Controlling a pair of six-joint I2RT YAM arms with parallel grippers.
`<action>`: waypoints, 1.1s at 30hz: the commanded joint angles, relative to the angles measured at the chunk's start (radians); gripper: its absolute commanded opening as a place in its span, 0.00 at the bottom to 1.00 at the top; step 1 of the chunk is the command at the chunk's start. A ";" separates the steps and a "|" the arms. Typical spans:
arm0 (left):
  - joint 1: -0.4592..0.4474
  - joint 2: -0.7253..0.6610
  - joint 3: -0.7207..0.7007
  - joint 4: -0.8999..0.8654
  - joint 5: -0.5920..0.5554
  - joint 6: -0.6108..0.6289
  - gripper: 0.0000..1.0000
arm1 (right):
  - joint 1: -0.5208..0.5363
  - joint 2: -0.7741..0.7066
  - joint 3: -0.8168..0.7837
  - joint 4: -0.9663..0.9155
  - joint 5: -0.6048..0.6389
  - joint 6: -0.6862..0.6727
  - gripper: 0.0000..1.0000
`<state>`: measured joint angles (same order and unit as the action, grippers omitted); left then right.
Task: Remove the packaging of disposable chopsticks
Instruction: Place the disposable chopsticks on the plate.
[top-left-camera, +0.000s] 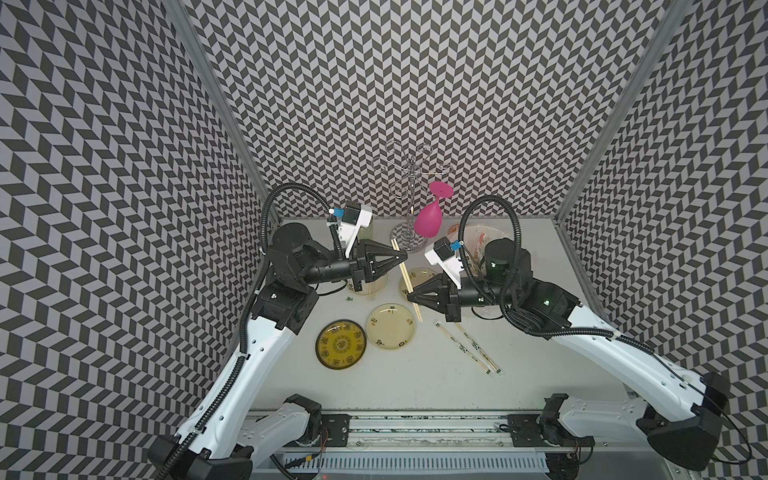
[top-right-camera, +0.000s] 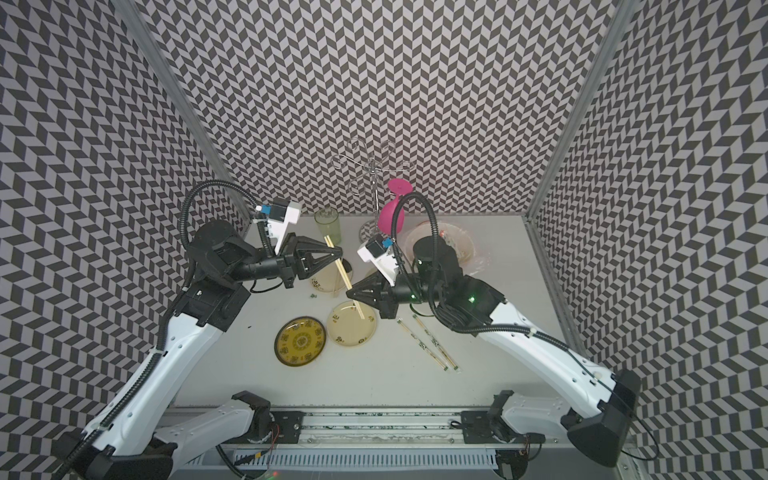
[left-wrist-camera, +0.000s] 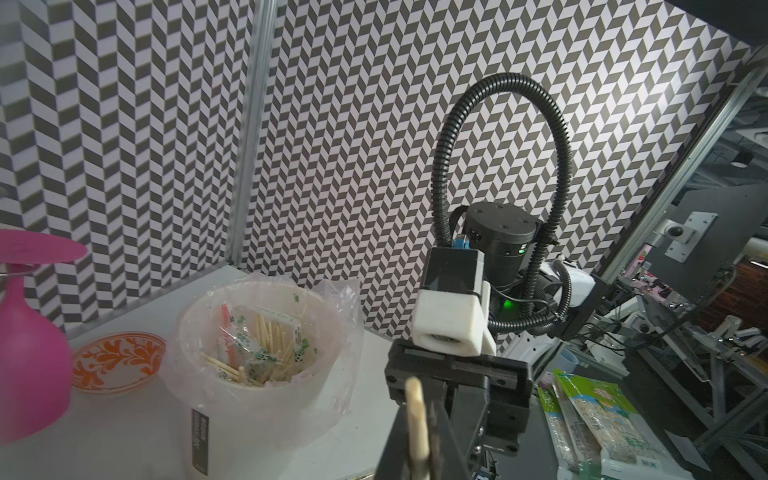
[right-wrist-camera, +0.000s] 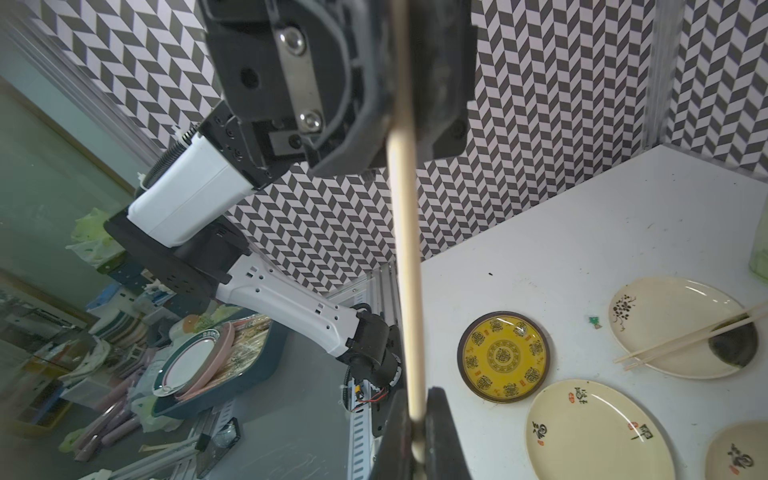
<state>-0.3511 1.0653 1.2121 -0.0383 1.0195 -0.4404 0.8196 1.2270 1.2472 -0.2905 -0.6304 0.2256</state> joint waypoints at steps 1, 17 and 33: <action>0.039 -0.001 0.029 -0.050 -0.225 0.061 0.53 | 0.000 0.009 -0.030 0.069 0.144 0.148 0.00; 0.083 0.408 -0.100 -0.090 -0.548 0.079 0.26 | -0.028 0.571 0.310 -0.410 0.600 0.313 0.00; 0.041 0.680 -0.173 0.094 -0.396 -0.133 0.13 | -0.049 0.892 0.559 -0.683 0.711 0.360 0.00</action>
<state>-0.2886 1.7565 1.0508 -0.0036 0.6254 -0.5453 0.7807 2.0830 1.7687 -0.9165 0.0265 0.5674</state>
